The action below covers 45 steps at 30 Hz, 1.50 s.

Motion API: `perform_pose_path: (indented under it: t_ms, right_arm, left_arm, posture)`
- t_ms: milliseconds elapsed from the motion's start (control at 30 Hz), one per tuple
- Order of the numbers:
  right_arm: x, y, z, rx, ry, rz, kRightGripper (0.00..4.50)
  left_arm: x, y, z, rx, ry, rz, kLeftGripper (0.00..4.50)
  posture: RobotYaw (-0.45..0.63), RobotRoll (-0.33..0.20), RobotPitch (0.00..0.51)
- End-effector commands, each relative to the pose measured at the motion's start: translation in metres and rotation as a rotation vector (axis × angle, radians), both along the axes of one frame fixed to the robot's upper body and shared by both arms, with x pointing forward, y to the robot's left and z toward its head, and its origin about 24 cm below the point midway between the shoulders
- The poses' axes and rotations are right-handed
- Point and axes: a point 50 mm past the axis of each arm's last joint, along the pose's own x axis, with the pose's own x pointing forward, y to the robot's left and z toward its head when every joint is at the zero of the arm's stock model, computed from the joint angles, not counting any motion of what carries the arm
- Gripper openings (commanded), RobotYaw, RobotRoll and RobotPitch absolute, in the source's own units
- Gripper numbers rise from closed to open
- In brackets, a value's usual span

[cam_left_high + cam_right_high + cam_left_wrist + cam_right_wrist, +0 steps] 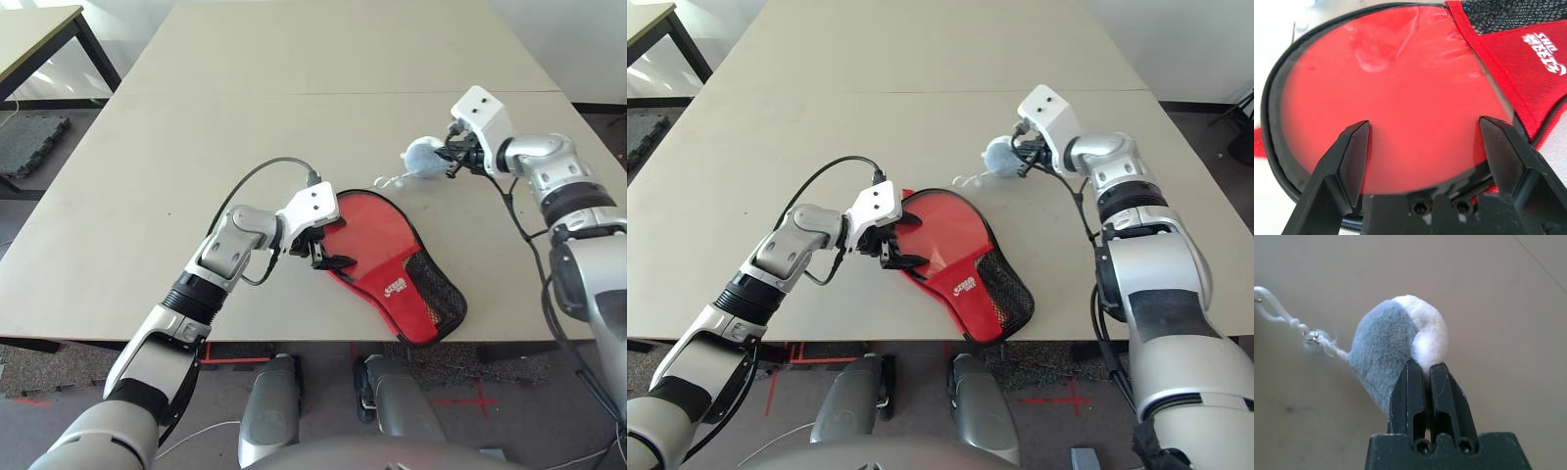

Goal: Store the ping-pong paddle in its case and zip it.

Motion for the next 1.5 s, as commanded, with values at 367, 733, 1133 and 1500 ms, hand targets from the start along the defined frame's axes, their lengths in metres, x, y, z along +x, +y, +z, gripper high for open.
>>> perform_pose_path:
  t_ms: [367,733,1133,1500]
  right_arm:
    - [-0.031,-0.034,0.004,0.093,0.171,0.112,0.02]
    - [-0.060,-0.042,0.005,0.114,0.244,0.140,0.02]
    - [-0.090,-0.047,0.016,0.100,0.391,0.214,0.02]
    - [-0.117,-0.050,0.011,0.069,0.599,0.296,0.02]
  left_arm:
    - [-0.006,0.000,-0.021,0.033,0.074,0.003,4.50]
    - [-0.002,-0.004,-0.026,0.049,0.089,0.029,4.50]
    - [-0.002,-0.001,-0.029,0.064,0.101,0.037,4.50]
    - [-0.004,-0.002,-0.030,0.060,0.108,0.031,4.50]
  posture:
    - [0.04,0.000,0.115]
    - [0.01,0.000,0.119]
    - [0.01,0.000,0.128]
    - [0.01,0.000,0.135]
